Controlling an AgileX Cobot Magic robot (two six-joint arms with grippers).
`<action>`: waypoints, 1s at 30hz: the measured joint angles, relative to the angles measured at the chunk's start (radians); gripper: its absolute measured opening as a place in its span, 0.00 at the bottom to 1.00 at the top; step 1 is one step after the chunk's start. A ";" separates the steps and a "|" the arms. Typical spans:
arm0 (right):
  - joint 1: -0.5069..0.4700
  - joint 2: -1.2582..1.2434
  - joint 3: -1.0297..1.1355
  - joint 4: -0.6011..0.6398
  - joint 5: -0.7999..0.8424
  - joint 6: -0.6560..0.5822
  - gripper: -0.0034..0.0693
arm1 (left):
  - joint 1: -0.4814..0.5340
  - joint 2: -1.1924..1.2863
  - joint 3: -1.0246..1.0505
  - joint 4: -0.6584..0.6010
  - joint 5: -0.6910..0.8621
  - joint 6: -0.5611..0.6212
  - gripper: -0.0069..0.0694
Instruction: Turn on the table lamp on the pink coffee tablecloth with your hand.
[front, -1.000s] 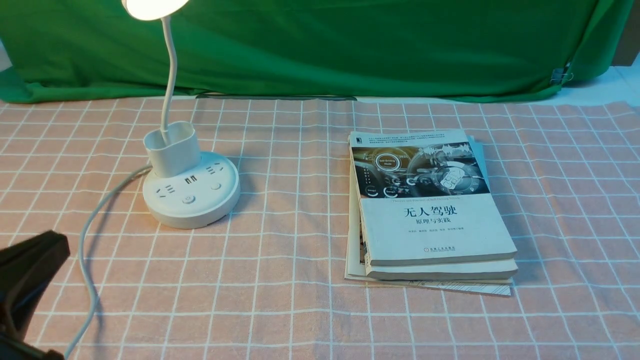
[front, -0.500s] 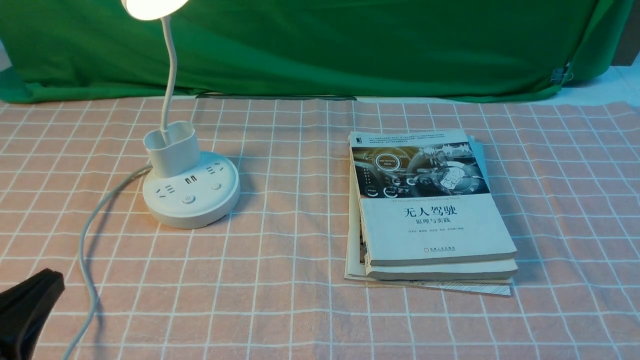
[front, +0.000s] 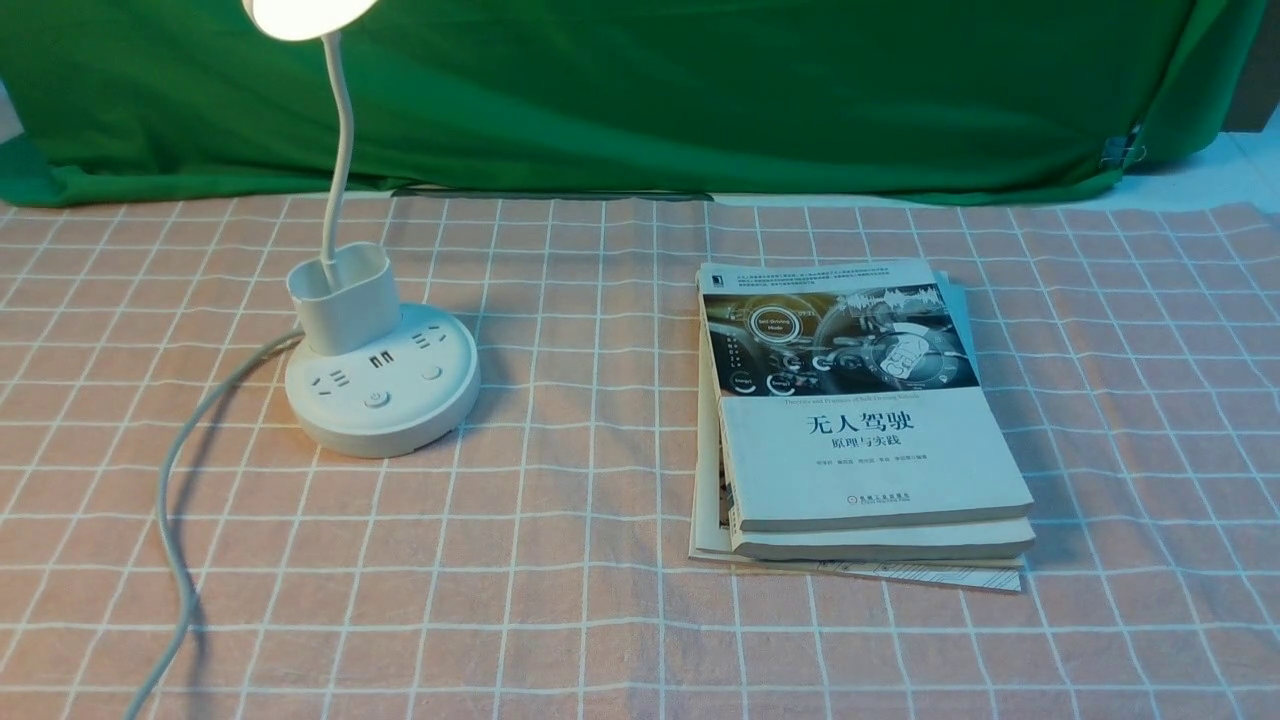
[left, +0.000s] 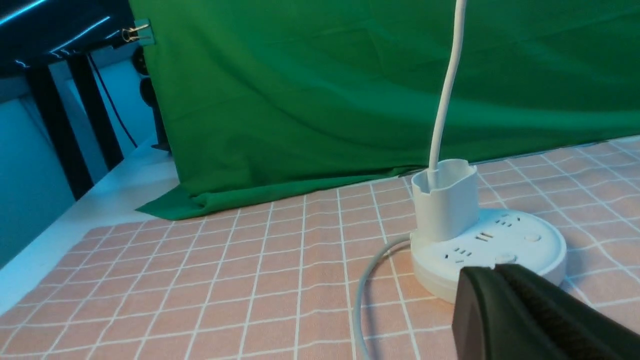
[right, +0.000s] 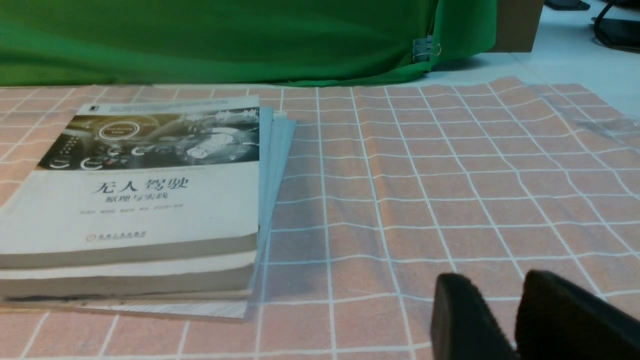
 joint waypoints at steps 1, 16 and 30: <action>0.000 0.000 0.000 0.000 0.000 0.000 0.38 | 0.001 -0.001 0.000 0.001 0.009 0.000 0.12; 0.000 0.000 0.000 0.000 0.000 0.000 0.38 | 0.003 -0.002 0.000 0.000 0.179 -0.153 0.12; 0.000 0.000 0.000 0.000 0.000 0.000 0.38 | 0.003 -0.002 0.000 0.001 0.179 -0.152 0.12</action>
